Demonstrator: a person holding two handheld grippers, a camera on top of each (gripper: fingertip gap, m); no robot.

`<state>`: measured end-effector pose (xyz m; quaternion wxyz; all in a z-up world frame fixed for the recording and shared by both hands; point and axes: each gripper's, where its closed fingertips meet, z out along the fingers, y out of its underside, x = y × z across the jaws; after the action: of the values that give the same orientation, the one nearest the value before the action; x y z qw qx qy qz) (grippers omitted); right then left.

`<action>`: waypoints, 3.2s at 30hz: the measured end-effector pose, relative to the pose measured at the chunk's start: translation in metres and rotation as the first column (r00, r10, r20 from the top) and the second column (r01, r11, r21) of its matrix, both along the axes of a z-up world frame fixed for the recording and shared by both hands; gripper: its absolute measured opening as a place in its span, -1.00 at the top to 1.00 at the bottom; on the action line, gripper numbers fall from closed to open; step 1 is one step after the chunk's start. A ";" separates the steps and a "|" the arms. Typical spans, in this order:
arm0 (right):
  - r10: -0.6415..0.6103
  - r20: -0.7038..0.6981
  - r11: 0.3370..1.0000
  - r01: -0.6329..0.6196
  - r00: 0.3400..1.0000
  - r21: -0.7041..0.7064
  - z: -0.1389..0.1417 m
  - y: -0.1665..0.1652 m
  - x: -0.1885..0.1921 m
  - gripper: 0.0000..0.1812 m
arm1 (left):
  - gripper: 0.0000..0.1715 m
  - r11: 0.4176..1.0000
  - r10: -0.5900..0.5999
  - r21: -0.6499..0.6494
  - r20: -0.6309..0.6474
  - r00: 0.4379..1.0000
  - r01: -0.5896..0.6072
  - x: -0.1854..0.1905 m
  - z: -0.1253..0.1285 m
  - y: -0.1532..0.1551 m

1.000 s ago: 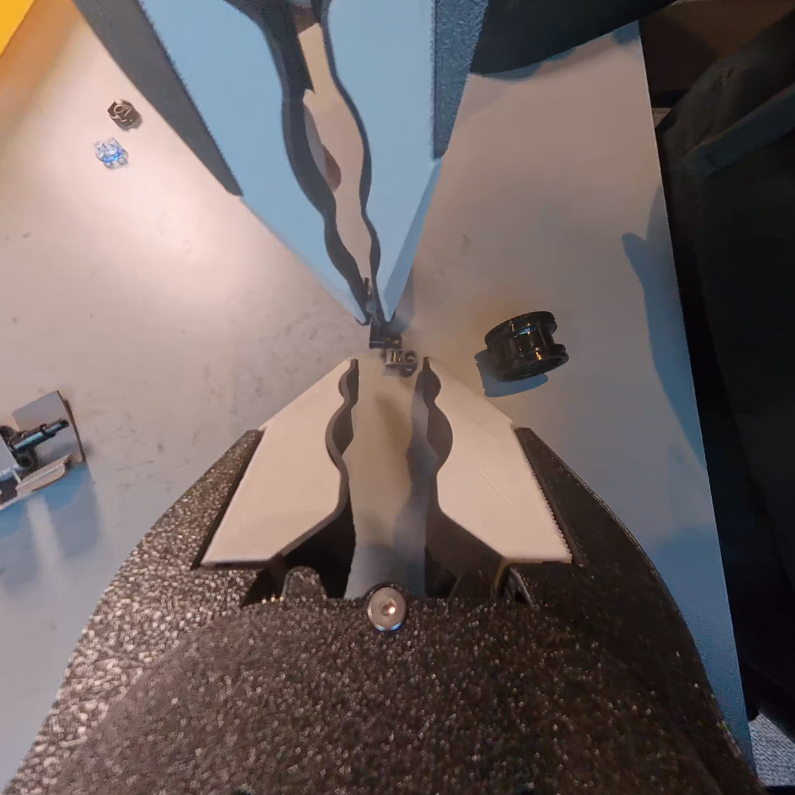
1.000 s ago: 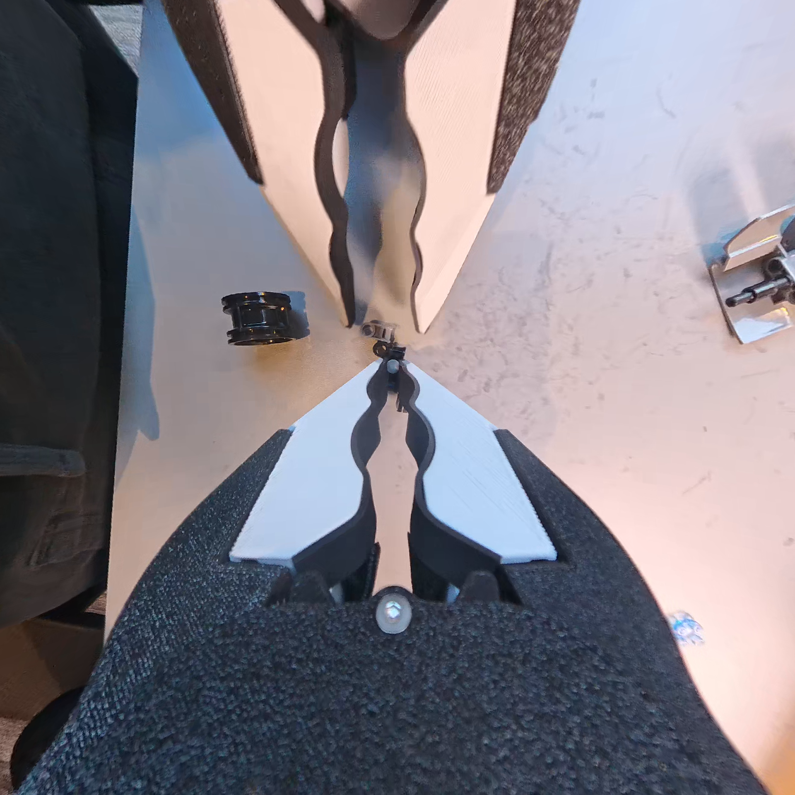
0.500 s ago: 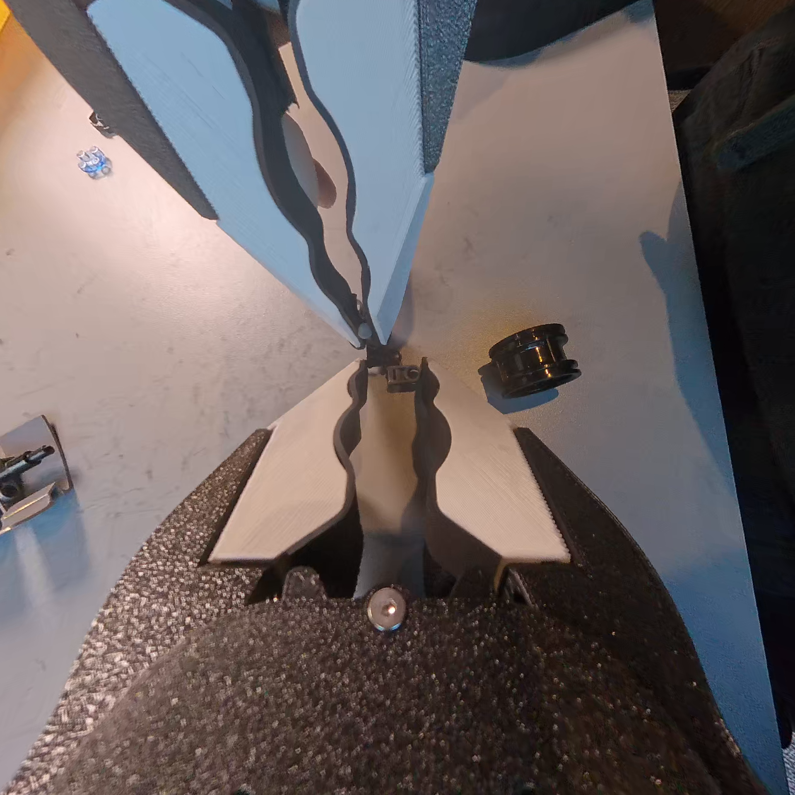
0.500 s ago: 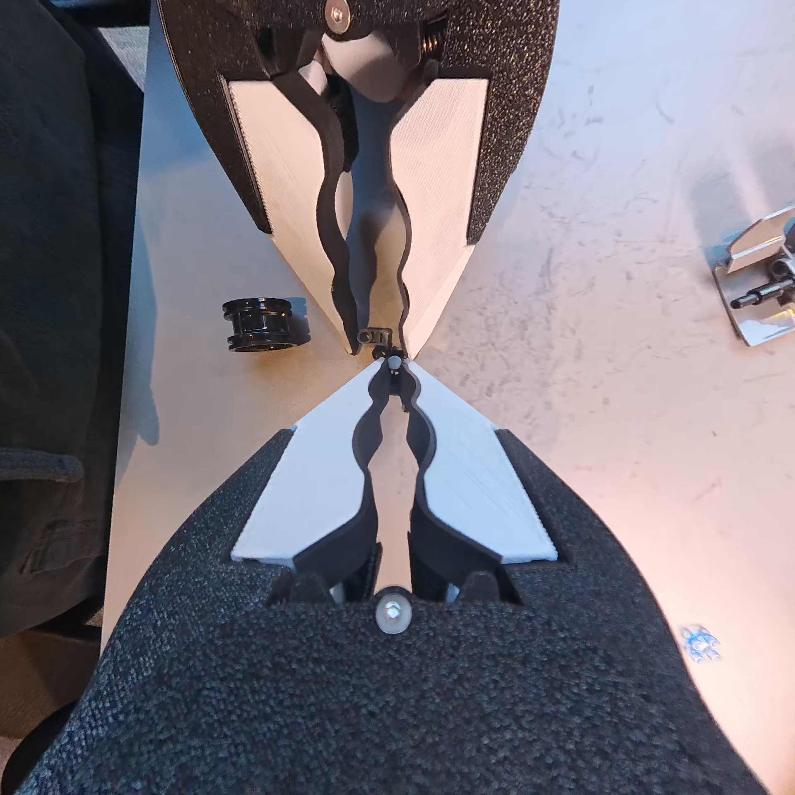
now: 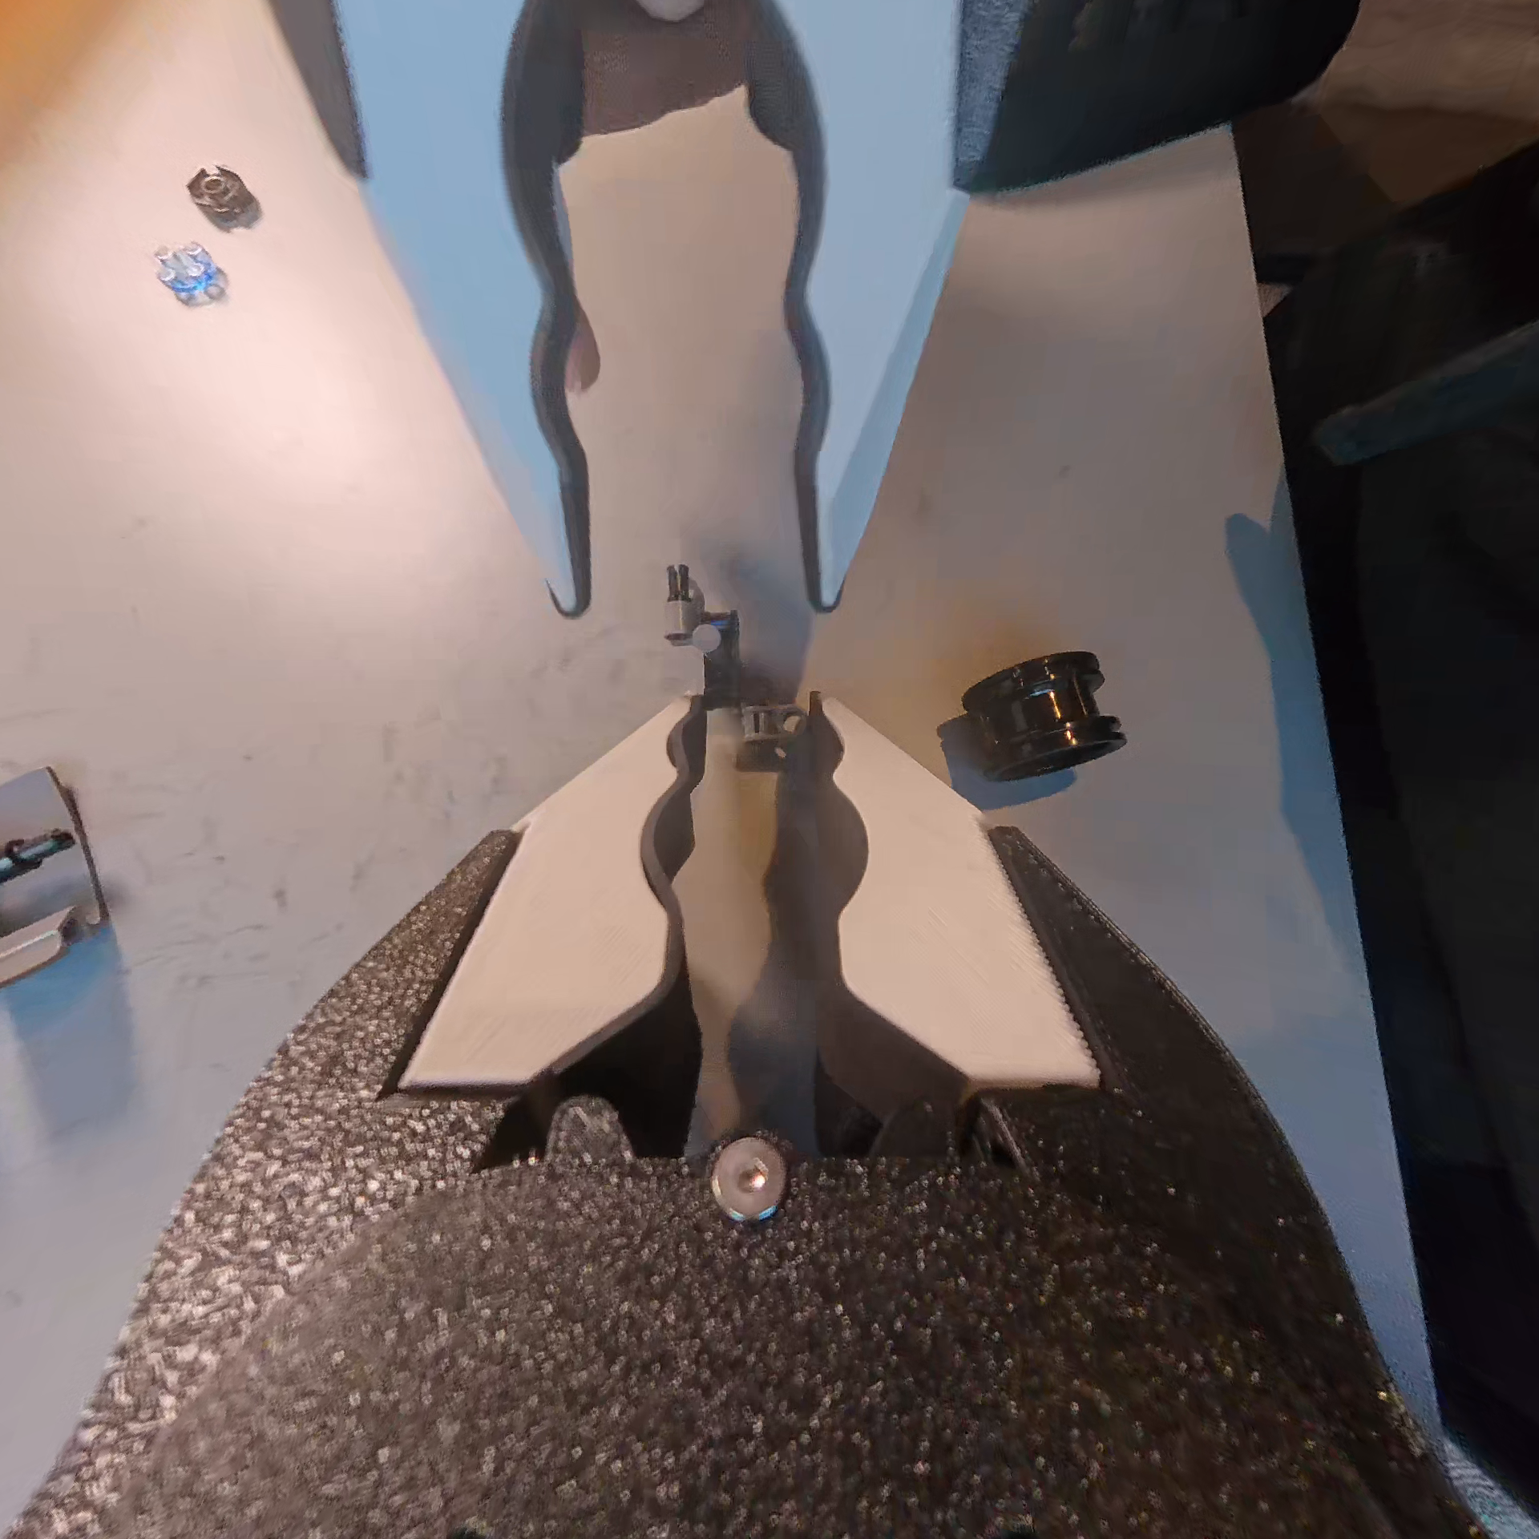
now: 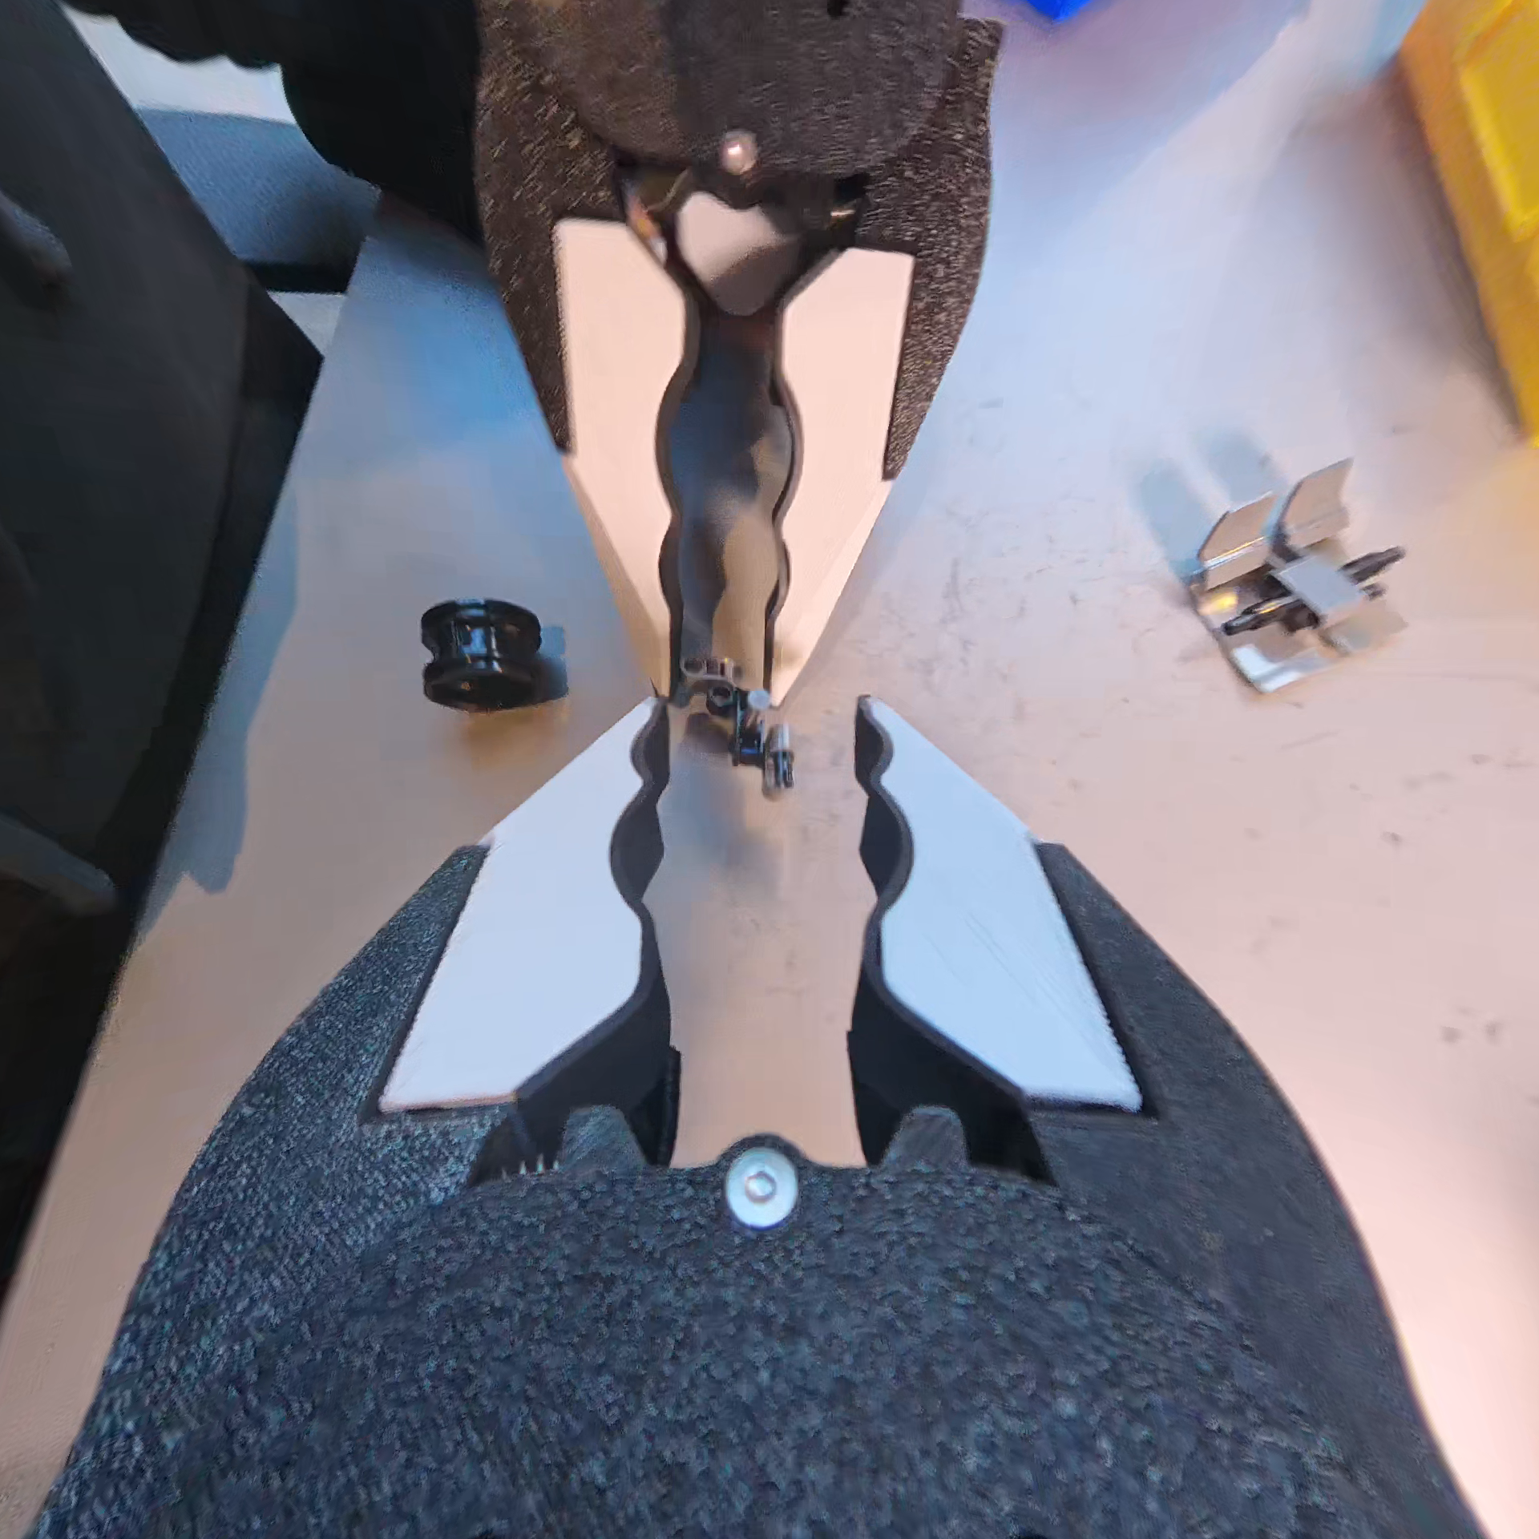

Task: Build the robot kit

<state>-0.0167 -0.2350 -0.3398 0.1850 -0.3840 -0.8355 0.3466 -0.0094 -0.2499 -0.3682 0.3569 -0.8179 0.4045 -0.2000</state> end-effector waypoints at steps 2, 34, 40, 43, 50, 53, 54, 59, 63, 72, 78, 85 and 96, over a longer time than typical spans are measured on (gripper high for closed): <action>0.039 -0.086 0.992 -0.029 0.995 0.122 0.002 0.007 0.004 0.42 | 0.72 0.999 0.009 -0.046 0.092 0.996 -0.004 -0.001 0.009 0.000; 0.045 -0.384 0.997 -0.015 0.922 0.080 0.029 0.000 0.005 0.74 | 0.73 0.908 0.109 -0.358 0.702 0.704 0.216 0.012 0.072 -0.002; -0.045 -0.347 0.996 0.014 0.937 -0.091 0.028 0.002 0.006 0.75 | 0.72 0.924 0.126 -0.340 0.701 0.702 0.175 0.010 0.075 0.004; -0.092 -0.313 0.982 0.033 0.945 -0.188 0.029 0.003 0.005 0.76 | 0.72 0.947 0.130 -0.300 0.685 0.716 0.114 0.005 0.078 0.010; -0.189 -0.238 0.910 0.079 0.953 -0.407 0.039 0.009 0.002 0.76 | 0.66 0.998 0.062 -0.037 0.511 0.857 -0.051 -0.001 0.083 0.017; -0.197 -0.222 0.903 0.088 0.955 -0.421 0.038 0.010 0.001 0.76 | 0.71 0.995 0.062 0.041 0.449 0.891 -0.090 0.002 0.083 0.021; -0.199 -0.219 0.900 0.090 0.955 -0.426 0.038 0.010 0.001 0.76 | 0.76 0.994 0.064 0.055 0.428 0.901 -0.097 0.002 0.082 0.023; -0.210 -0.237 0.888 0.084 0.949 -0.452 0.043 0.012 0.002 0.76 | 0.91 0.992 0.056 0.083 0.413 0.909 -0.098 0.004 0.082 0.024; -0.208 -0.268 0.891 0.069 0.941 -0.449 0.048 0.012 0.003 0.65 | 0.92 0.993 0.049 0.077 0.433 0.900 -0.092 0.004 0.083 0.023; -0.186 -0.250 0.820 0.010 0.950 -0.572 0.058 0.008 0.006 0.47 | 0.92 0.996 0.005 0.080 0.485 0.874 -0.050 0.010 0.091 0.017; -0.175 -0.270 0.786 -0.031 0.947 -0.618 0.066 0.004 0.008 0.65 | 0.92 0.995 0.015 0.079 0.503 0.864 -0.063 0.007 0.094 0.019; -0.193 -0.272 0.740 -0.042 0.943 -0.671 0.072 0.005 0.008 0.65 | 0.91 0.995 0.023 0.071 0.557 0.830 -0.075 0.006 0.099 0.020; -0.273 -0.282 0.683 -0.022 0.920 -0.731 0.082 0.014 0.002 0.66 | 0.73 0.982 0.038 0.129 0.571 0.820 -0.136 0.005 0.109 0.026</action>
<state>-0.0149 -0.2206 -0.2576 0.1965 -0.4106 -0.5526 0.6981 -0.0040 -0.2244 -0.2597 0.5354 -0.7074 0.2577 -0.3829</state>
